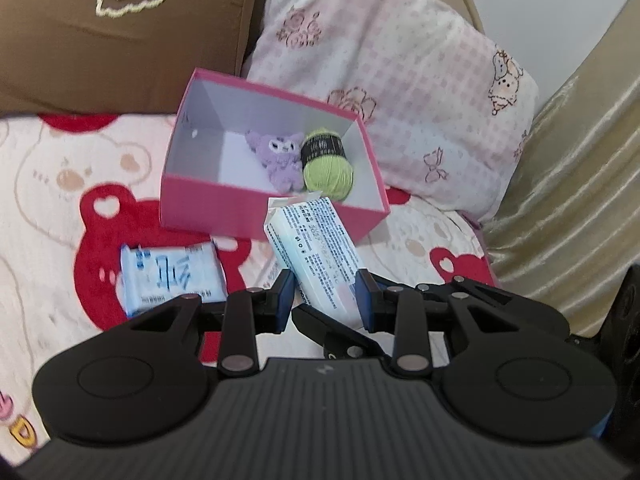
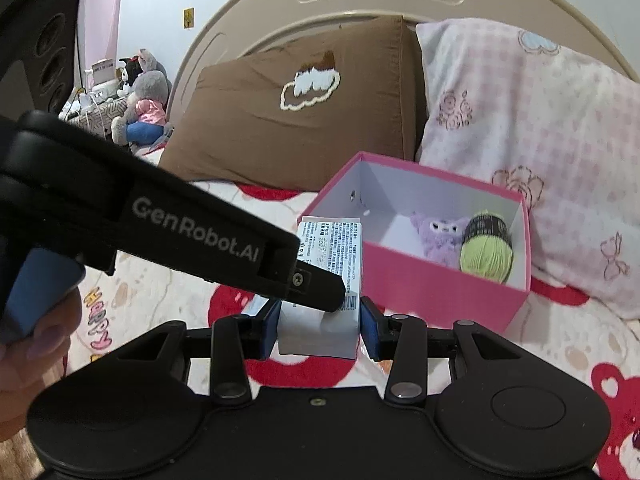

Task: Organize objects
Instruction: 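Lift the white pack with the left gripper and carry it toward the pink box, then lower the white pack with the left gripper into the box beside the plush toy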

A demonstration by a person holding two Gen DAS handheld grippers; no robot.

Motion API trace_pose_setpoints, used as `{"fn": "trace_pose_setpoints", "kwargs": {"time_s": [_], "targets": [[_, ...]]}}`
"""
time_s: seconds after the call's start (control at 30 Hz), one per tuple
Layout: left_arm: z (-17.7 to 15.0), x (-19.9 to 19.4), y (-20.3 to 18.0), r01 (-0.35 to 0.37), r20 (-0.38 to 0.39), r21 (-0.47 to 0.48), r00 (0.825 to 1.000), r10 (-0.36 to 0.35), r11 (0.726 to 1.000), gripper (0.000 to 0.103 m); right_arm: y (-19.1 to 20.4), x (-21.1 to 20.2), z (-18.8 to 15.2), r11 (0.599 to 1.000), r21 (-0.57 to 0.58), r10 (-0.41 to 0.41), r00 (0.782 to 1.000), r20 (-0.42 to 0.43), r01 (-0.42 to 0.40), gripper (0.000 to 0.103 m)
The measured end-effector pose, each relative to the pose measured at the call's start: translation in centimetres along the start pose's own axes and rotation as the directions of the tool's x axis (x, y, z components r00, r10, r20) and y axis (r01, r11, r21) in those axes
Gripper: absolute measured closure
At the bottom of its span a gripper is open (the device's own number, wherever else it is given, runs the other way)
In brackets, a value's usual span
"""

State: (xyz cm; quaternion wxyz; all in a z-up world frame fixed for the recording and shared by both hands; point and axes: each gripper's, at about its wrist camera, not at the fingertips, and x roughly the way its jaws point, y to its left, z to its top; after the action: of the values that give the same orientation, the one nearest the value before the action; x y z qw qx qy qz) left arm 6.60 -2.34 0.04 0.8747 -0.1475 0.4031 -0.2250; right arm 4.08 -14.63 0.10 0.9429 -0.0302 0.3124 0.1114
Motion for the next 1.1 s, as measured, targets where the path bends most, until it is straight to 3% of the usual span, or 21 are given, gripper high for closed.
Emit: {"fn": "trace_pose_setpoints", "kwargs": {"time_s": [0.47, 0.8, 1.0, 1.1], "targets": [[4.4, 0.9, 3.1, 0.063, 0.03, -0.052, 0.998, -0.061, 0.997, 0.072, -1.6, 2.7, 4.6, 0.998, 0.01, 0.069, 0.998, -0.01, -0.069, 0.056], [8.0, 3.9, 4.0, 0.107, 0.066, -0.085, 0.993, -0.102, 0.991, 0.071, -2.7, 5.8, 8.7, 0.993, -0.12, -0.024, 0.998, -0.056, 0.017, 0.057], [11.1, 6.7, 4.7, 0.111, 0.045, -0.137, 0.993, -0.106, 0.984, 0.071, -4.1, 8.5, 10.4, 0.991, -0.133, -0.035, 0.995, -0.096, 0.022, 0.057], [11.5, 8.3, 5.1, 0.113, 0.069, -0.194, 0.992, -0.102, 0.975, 0.071, -5.8, 10.1, 10.7, 0.998, -0.065, -0.01, 0.994, -0.11, 0.003, 0.057]]}}
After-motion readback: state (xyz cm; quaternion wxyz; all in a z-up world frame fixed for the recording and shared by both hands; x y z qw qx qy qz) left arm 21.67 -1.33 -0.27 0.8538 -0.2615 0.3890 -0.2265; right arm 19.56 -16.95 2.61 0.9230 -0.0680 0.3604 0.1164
